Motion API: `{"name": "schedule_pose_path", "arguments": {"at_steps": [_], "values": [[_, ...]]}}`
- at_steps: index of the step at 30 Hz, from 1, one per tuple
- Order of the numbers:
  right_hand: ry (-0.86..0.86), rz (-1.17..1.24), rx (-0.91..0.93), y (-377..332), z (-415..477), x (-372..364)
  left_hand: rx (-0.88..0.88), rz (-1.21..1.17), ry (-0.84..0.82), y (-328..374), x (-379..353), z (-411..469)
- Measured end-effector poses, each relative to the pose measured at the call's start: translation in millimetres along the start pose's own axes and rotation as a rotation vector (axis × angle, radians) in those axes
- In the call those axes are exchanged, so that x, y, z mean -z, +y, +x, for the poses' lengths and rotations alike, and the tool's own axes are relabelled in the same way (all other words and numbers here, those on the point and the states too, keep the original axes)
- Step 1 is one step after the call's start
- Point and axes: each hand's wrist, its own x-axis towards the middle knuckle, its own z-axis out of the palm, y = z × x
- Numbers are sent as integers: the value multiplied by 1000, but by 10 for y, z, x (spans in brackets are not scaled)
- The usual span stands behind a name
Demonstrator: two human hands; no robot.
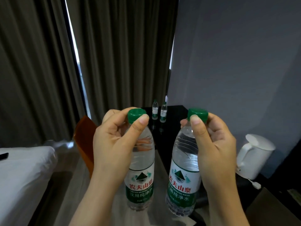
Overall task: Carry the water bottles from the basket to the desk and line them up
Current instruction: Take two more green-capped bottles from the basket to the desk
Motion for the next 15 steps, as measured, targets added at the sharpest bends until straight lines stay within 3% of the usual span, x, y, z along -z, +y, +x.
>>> {"name": "schedule_pose_path", "arguments": {"at_steps": [15], "values": [[70,-89,10,1346,1768,-1170,10,-60,-36,-1436,-161,2121]]}}
